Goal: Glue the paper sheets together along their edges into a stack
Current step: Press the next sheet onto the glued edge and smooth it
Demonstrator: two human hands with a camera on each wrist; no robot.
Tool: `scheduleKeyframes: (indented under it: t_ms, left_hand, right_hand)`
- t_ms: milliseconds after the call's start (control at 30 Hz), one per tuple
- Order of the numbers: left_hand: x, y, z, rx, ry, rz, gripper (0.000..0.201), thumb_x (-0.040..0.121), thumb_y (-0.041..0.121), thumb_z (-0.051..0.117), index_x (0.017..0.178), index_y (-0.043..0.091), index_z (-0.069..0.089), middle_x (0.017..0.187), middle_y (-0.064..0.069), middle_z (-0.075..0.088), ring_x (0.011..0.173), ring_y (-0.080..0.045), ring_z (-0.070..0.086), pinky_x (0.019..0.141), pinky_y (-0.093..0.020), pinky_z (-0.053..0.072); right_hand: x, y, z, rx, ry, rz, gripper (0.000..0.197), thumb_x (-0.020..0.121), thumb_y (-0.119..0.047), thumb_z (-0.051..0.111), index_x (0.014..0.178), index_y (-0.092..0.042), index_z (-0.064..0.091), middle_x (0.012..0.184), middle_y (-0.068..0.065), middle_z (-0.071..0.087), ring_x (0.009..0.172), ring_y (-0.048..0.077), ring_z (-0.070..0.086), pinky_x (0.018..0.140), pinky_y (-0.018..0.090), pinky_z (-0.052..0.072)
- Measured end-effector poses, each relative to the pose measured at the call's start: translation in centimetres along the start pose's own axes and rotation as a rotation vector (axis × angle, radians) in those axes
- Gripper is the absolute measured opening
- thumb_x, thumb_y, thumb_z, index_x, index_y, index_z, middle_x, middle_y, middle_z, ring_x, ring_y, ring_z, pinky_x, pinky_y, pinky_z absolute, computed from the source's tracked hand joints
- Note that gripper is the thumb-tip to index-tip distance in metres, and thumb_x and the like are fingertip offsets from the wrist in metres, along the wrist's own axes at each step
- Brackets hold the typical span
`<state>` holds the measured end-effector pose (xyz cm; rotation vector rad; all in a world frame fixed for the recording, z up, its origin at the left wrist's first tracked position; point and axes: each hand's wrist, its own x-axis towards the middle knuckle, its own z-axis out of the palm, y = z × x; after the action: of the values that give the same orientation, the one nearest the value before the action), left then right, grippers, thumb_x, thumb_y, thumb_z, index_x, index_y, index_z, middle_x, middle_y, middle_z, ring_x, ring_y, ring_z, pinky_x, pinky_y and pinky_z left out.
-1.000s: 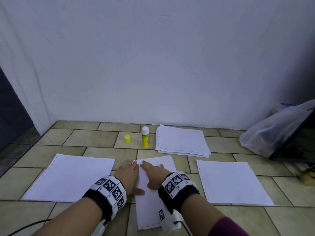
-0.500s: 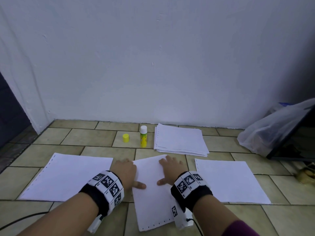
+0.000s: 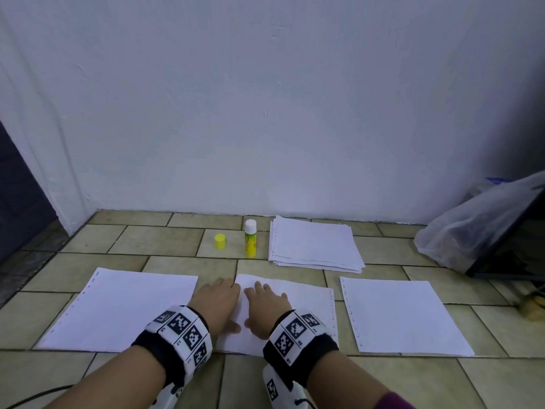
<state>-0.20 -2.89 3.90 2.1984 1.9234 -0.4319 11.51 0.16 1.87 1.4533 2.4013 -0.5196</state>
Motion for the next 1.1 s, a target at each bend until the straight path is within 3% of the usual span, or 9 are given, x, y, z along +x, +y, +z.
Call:
scheduleKeyframes:
  t_ms: [100, 167, 367, 600, 700, 800, 867, 1000, 1100]
  left_hand:
    - [0.6, -0.4, 1.2, -0.037, -0.076, -0.007, 0.084, 0.091, 0.046, 0.057, 0.152, 0.008, 0.012, 0.161, -0.007, 0.007, 0.147, -0.022, 0.011, 0.116, -0.039, 0.024]
    - [0.8, -0.6, 1.5, 0.008, -0.121, 0.001, 0.089, 0.094, 0.049, 0.05, 0.154, 0.009, -0.002, 0.162, -0.005, -0.006, 0.149, -0.02, -0.001, 0.119, -0.041, 0.015]
    - [0.8, -0.6, 1.0, 0.054, -0.171, 0.008, 0.088, 0.096, 0.051, 0.044, 0.153, 0.005, -0.005, 0.162, -0.007, -0.009, 0.149, -0.02, -0.004, 0.119, -0.04, 0.012]
    - [0.8, -1.5, 0.9, 0.049, -0.213, 0.058, 0.091, 0.095, 0.055, 0.043, 0.153, 0.007, -0.008, 0.161, -0.005, -0.013, 0.149, -0.018, -0.01, 0.12, -0.044, 0.011]
    - [0.7, -1.7, 0.5, 0.05, -0.192, 0.065, 0.097, 0.09, 0.06, 0.05, 0.154, 0.008, -0.001, 0.162, -0.005, -0.005, 0.149, -0.018, -0.003, 0.119, -0.042, 0.012]
    - [0.8, -1.4, -0.4, 0.058, -0.077, 0.042, 0.08, 0.087, 0.067, 0.046, 0.143, 0.01, 0.037, 0.15, -0.006, 0.034, 0.138, -0.022, 0.028, 0.111, -0.039, 0.027]
    - [0.7, -0.6, -0.9, 0.095, -0.001, 0.013, 0.066, 0.09, 0.064, 0.043, 0.129, 0.012, 0.049, 0.134, -0.005, 0.046, 0.126, -0.021, 0.038, 0.103, -0.036, 0.034]
    - [0.4, 1.0, -0.3, 0.003, 0.063, 0.144, 0.052, 0.095, 0.03, 0.052, 0.14, 0.01, 0.036, 0.15, -0.006, 0.028, 0.135, -0.022, 0.032, 0.108, -0.034, 0.031]
    - [0.1, 1.5, 0.0, -0.065, 0.024, 0.215, 0.049, 0.094, 0.027, 0.053, 0.138, 0.012, 0.038, 0.142, -0.007, 0.038, 0.128, -0.023, 0.039, 0.106, -0.034, 0.034]
  right_hand:
    - [0.0, -0.3, -0.1, 0.029, -0.042, -0.059, 0.076, 0.095, -0.018, 0.052, 0.152, -0.011, 0.003, 0.161, 0.002, -0.003, 0.148, 0.017, -0.002, 0.118, 0.052, 0.006]
    - [-0.1, -0.2, -0.3, 0.038, -0.058, -0.101, 0.078, 0.096, -0.022, 0.05, 0.152, -0.012, -0.002, 0.161, 0.0, -0.006, 0.148, 0.014, -0.004, 0.118, 0.051, 0.001]
    - [-0.9, 3.6, -0.7, 0.075, -0.069, 0.033, 0.08, 0.098, -0.045, 0.04, 0.151, -0.012, -0.01, 0.159, -0.001, -0.013, 0.147, 0.012, -0.006, 0.117, 0.049, -0.005]
    - [-2.3, 9.1, -1.4, 0.097, -0.086, 0.236, 0.078, 0.098, -0.05, 0.035, 0.152, -0.015, -0.009, 0.159, -0.002, -0.015, 0.148, 0.014, -0.003, 0.117, 0.048, -0.001]
    - [-2.3, 9.0, -1.3, 0.079, -0.046, 0.245, 0.083, 0.096, -0.05, 0.042, 0.152, -0.011, -0.004, 0.16, 0.0, -0.008, 0.148, 0.015, 0.003, 0.117, 0.047, -0.001]
    - [-2.4, 8.3, -1.5, 0.016, 0.006, 0.223, 0.085, 0.092, -0.047, 0.052, 0.151, -0.008, 0.005, 0.16, 0.004, 0.002, 0.147, 0.018, 0.009, 0.117, 0.048, 0.004]
    - [-2.4, 7.6, -1.6, -0.066, 0.014, 0.23, 0.082, 0.09, -0.046, 0.056, 0.15, -0.011, 0.013, 0.159, 0.009, 0.006, 0.146, 0.025, 0.007, 0.116, 0.051, 0.01]
    - [-2.3, 5.6, -1.6, -0.207, 0.044, 0.26, 0.062, 0.091, -0.031, 0.057, 0.144, -0.017, 0.028, 0.151, 0.016, 0.013, 0.14, 0.034, 0.012, 0.107, 0.051, 0.027]
    - [-1.9, 4.1, -1.4, -0.199, 0.02, 0.227, 0.062, 0.093, -0.018, 0.049, 0.148, -0.014, 0.021, 0.147, 0.02, 0.023, 0.135, 0.036, 0.023, 0.104, 0.047, 0.031]
